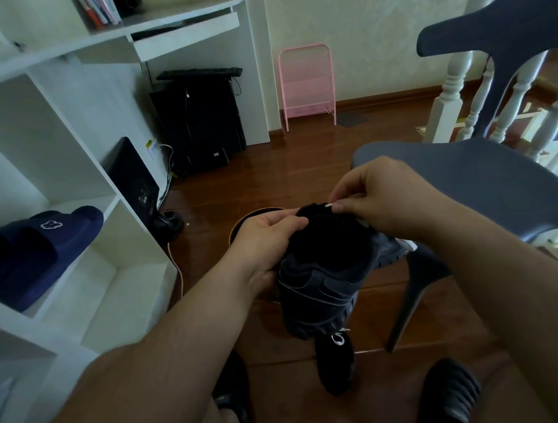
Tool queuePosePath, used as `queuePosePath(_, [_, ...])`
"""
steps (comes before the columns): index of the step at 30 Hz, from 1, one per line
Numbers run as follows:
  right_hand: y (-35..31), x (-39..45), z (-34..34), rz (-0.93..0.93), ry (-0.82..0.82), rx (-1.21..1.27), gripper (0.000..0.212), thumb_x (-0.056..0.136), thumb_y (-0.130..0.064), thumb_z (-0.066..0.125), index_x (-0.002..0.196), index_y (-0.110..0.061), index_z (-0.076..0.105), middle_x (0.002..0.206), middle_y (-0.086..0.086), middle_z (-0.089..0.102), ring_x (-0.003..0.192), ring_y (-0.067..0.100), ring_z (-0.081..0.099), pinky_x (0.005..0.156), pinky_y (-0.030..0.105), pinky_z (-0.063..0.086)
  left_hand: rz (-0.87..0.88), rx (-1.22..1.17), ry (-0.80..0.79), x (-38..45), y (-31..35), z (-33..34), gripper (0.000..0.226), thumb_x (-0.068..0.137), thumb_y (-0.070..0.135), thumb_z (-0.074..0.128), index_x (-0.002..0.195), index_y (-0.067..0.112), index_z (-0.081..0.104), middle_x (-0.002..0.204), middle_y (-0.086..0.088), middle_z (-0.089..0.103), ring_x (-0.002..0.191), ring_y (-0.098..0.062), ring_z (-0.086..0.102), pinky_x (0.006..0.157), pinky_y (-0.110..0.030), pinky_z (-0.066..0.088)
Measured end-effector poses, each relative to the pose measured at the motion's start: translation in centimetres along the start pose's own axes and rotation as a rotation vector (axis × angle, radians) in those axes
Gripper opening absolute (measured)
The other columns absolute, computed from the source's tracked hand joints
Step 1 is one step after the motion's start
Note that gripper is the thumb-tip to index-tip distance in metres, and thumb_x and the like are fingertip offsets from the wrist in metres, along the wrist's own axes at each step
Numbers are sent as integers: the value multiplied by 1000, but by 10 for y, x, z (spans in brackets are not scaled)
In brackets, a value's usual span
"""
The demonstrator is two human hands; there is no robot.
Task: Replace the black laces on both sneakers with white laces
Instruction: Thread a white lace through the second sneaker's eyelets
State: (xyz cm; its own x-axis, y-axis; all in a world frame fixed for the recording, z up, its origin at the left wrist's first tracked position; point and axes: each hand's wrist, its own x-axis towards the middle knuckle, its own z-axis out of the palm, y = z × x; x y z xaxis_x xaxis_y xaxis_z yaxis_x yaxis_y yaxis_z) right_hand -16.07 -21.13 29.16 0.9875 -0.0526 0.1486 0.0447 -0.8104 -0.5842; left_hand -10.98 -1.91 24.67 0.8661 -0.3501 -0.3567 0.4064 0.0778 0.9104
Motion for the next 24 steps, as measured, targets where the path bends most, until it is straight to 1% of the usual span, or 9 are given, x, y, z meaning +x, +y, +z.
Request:
queuePosePath(4, [-5,2,4,34,-80,-57,14,97,-30,71,89,-34,81,83,-19,71,82,-1,64,64,11,44,4,7,-6,0,-3,3,22,101,-3,60,107,8,78,85,-16,79,70,-22,78,59,-31,61])
queuePosePath(6, [-8,3,7,42,-81,-79,14,98,-29,70,92,-33,82,84,-20,70,83,0,64,64,11,45,4,8,-7,1,-4,5,21,100,-3,61,105,9,78,85,-15,79,71,-23,78,59,-32,61])
queuePosePath(9, [-13,6,13,25,-17,-161,11,95,-32,72,90,-33,82,80,-22,63,78,1,59,62,12,40,5,3,-12,1,-7,7,17,99,0,65,104,9,79,92,-18,80,80,-27,79,69,-37,63])
queuePosePath(11, [-16,7,17,26,18,-202,11,93,-33,73,87,-30,82,78,-20,63,77,4,60,64,16,44,19,-10,-9,0,-8,9,16,99,0,66,103,8,78,94,-19,80,83,-30,79,75,-40,64])
queuePosePath(14, [-20,6,19,50,68,-240,15,91,-33,72,79,-29,79,78,-14,68,77,7,64,66,22,50,76,-2,2,-2,-9,10,15,98,1,68,109,6,77,96,-20,79,89,-33,79,80,-43,65])
queuePosePath(16, [-22,6,21,57,76,-268,15,90,-32,71,76,-29,77,79,-9,70,77,10,65,65,24,50,119,21,18,-3,-10,10,16,97,1,69,111,5,76,98,-20,79,93,-35,79,85,-48,64])
queuePosePath(18, [-24,5,23,61,73,-273,16,89,-33,71,75,-28,76,81,-8,71,78,11,65,66,26,53,149,42,42,-4,-10,11,15,97,1,71,110,6,76,98,-19,80,93,-35,79,86,-50,65])
queuePosePath(21, [-25,5,24,78,53,-256,16,89,-33,71,77,-26,78,83,-6,72,79,11,65,70,29,58,206,101,73,-7,-10,12,15,95,3,75,108,9,77,96,-14,80,89,-31,79,82,-47,66])
queuePosePath(24, [-24,6,23,134,-4,-202,17,90,-33,71,76,-25,77,82,-5,71,77,10,64,63,26,54,321,278,108,-9,-13,11,13,94,10,78,104,19,79,89,-2,79,84,-19,78,75,-37,66])
